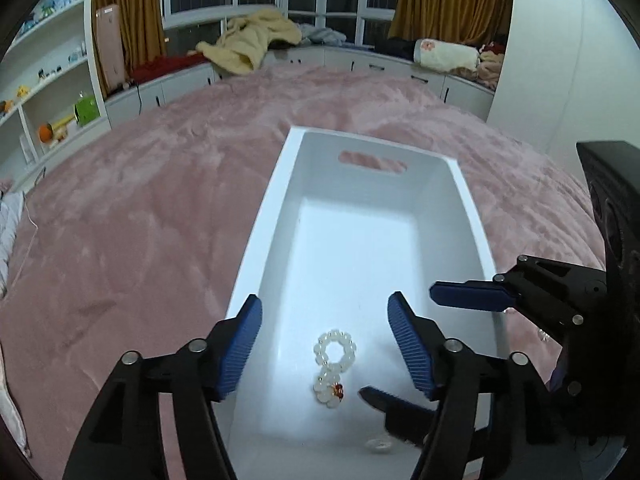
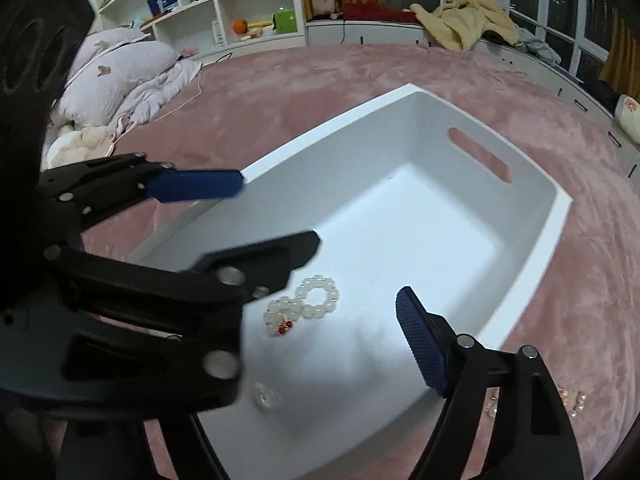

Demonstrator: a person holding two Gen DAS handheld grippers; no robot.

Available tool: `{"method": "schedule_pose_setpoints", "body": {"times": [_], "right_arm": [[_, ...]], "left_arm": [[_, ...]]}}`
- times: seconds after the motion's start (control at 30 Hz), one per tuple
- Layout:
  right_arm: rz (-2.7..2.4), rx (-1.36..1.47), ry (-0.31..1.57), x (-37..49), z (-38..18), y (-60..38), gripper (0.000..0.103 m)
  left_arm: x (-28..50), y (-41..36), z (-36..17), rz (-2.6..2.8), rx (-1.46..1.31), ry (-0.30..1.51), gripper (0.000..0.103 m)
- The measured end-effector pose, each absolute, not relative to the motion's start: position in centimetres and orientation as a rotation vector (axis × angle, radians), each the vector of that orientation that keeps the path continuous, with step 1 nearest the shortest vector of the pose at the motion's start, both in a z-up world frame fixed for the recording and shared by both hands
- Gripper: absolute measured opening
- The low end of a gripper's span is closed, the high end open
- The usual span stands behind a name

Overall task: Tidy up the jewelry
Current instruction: 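Open left tool dropping bracelet into box while right tool releases earring, then move both open tools back over the remaining jewelry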

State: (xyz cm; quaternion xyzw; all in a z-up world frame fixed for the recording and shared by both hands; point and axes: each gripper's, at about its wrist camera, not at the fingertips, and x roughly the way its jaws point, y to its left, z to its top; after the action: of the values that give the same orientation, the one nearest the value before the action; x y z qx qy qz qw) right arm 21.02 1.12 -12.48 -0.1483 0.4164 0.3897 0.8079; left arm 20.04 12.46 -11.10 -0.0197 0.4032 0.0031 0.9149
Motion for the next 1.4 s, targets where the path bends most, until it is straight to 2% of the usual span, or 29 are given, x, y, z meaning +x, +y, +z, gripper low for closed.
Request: {"method": "schedule_pose_setpoints", "body": {"times": [0.2, 0.27, 0.33, 0.6, 1.17, 1.4], "right_arm": [[0.807, -0.31, 0.87, 21.3, -11.2, -0.2, 0.08], [0.797, -0.306, 0.863, 21.3, -10.9, -0.5, 0.086], [0.786, -0.302, 0.85, 21.3, -10.5, -1.1, 0.088], [0.699, -0.258, 0.84, 21.4, -9.5, -6.0, 0.088], [0.437, -0.127, 0.844, 20.3, -8.2, -23.2, 0.091], [0.392, -0.108, 0.85, 19.2, -9.3, -27.1, 0.091]], "left_arm": [[20.0, 11.8, -9.5, 0.004, -0.03, 0.808, 0.081], [19.8, 11.7, -9.1, 0.002, -0.034, 0.799, 0.084], [19.7, 11.5, -8.6, 0.001, -0.028, 0.791, 0.089], [19.6, 10.0, -7.4, -0.024, -0.027, 0.775, 0.091], [19.9, -1.8, -7.7, -0.202, 0.044, 0.769, 0.092], [20.3, -4.9, -8.7, -0.249, 0.035, 0.793, 0.092]]}}
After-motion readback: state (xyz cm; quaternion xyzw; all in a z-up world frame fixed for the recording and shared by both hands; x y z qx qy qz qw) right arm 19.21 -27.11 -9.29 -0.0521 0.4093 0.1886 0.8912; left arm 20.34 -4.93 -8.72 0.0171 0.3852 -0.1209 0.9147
